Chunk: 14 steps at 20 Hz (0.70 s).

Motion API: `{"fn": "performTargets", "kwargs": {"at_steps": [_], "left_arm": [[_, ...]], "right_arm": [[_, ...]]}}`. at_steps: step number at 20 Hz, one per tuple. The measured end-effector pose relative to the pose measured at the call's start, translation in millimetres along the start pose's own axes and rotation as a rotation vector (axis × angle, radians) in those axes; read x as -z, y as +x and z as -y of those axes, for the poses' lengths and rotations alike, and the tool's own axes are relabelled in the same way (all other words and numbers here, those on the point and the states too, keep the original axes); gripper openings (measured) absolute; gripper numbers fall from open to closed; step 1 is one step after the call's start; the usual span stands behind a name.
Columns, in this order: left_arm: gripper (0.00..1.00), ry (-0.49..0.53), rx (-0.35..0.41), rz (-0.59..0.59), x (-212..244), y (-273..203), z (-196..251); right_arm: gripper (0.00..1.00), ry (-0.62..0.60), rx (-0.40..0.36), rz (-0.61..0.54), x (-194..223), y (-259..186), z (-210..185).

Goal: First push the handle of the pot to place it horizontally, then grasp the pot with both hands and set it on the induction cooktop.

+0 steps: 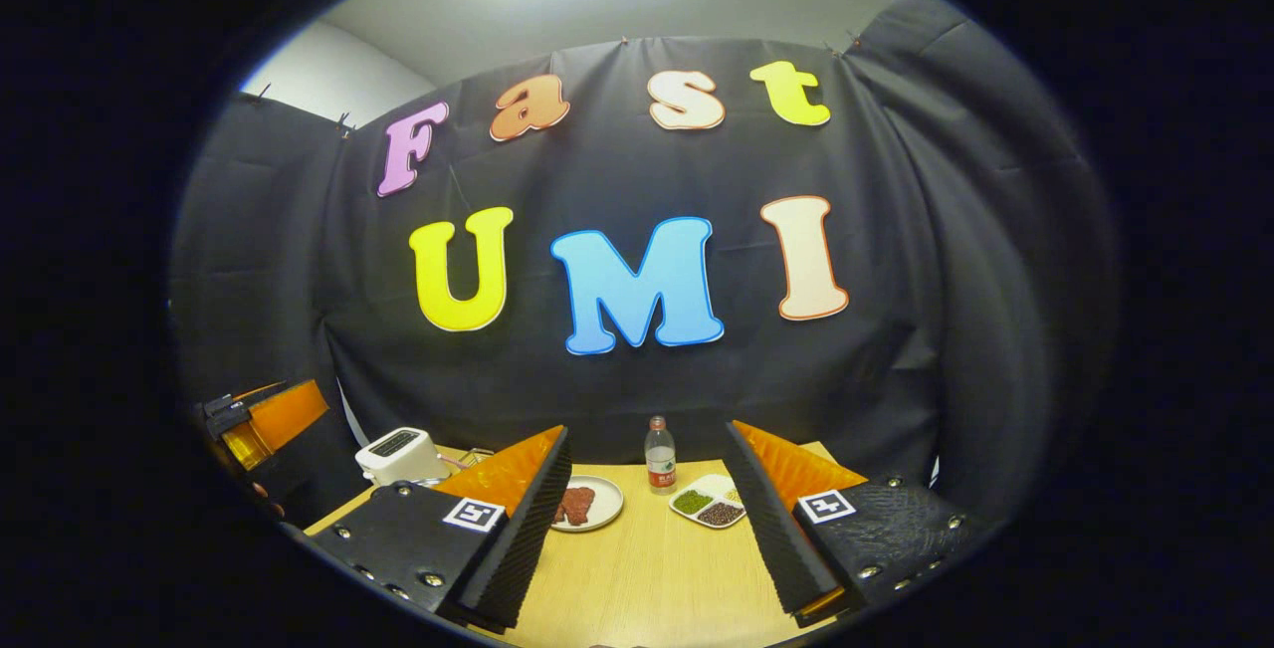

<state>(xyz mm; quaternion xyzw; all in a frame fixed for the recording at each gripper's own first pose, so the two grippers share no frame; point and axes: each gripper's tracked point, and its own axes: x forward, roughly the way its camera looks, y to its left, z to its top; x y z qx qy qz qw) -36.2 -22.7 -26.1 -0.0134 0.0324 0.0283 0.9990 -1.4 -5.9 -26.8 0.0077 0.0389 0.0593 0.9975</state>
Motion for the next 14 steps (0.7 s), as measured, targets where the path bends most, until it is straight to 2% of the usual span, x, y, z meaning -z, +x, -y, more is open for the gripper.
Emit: {"fn": "performTargets", "kwargs": {"at_steps": [6, 9, 14], "left_arm": [[0.93, 0.016, 0.039, 0.018, -19, -14, 8], [0.92, 0.042, 0.051, 0.041, -37, -17, 2], [0.92, 0.040, 0.088, 0.047, -39, -20, 4]], "right_arm": [[0.92, 0.024, 0.051, 0.056, -26, -20, 10], [0.92, 0.039, 0.050, 0.062, -35, -29, -1], [0.92, 0.030, 0.073, 0.078, -41, -38, -17]]}}
